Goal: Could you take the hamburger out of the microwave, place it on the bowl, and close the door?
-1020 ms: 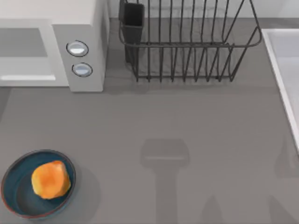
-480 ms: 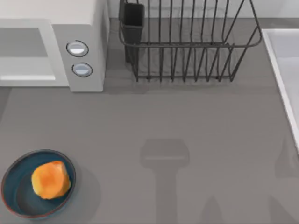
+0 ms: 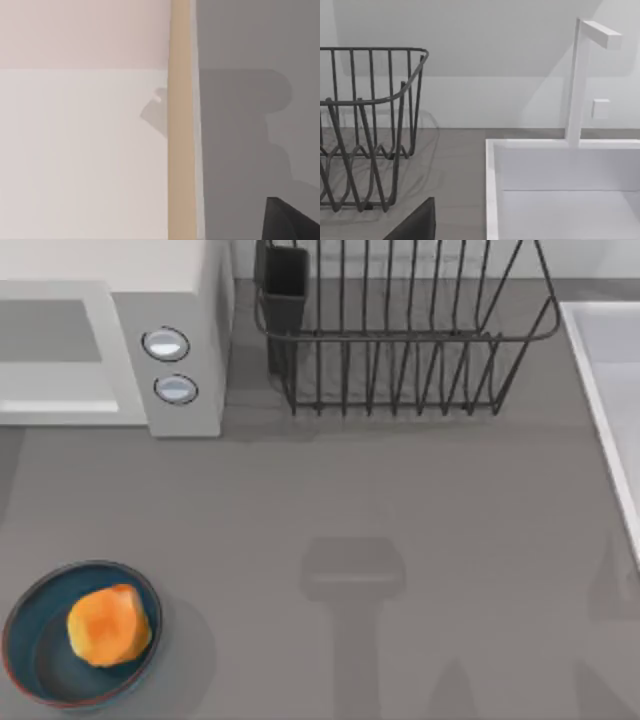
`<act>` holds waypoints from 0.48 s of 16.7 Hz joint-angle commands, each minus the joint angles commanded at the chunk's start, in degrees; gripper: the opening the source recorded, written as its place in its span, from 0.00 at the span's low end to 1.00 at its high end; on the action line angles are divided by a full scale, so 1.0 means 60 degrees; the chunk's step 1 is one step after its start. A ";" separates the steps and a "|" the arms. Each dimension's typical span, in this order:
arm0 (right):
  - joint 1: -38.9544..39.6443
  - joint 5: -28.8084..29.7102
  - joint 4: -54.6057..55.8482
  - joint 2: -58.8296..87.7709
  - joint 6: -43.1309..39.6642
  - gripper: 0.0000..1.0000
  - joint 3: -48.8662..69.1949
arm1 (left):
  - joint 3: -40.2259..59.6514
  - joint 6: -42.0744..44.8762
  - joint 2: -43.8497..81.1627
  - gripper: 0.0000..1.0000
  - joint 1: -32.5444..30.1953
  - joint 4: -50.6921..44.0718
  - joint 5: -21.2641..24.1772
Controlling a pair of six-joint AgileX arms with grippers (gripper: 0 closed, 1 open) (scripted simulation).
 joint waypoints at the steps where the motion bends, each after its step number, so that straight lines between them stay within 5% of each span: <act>1: 0.0000 0.0000 0.0000 0.0000 0.0000 1.00 0.0000 | -0.0408 -0.0192 -0.0322 0.00 -0.0176 0.0184 -0.0089; 8: 0.0000 0.0000 0.0000 0.0000 0.0000 1.00 0.0000 | -0.2967 -0.1408 -0.2312 0.00 -0.1267 0.1395 -0.0623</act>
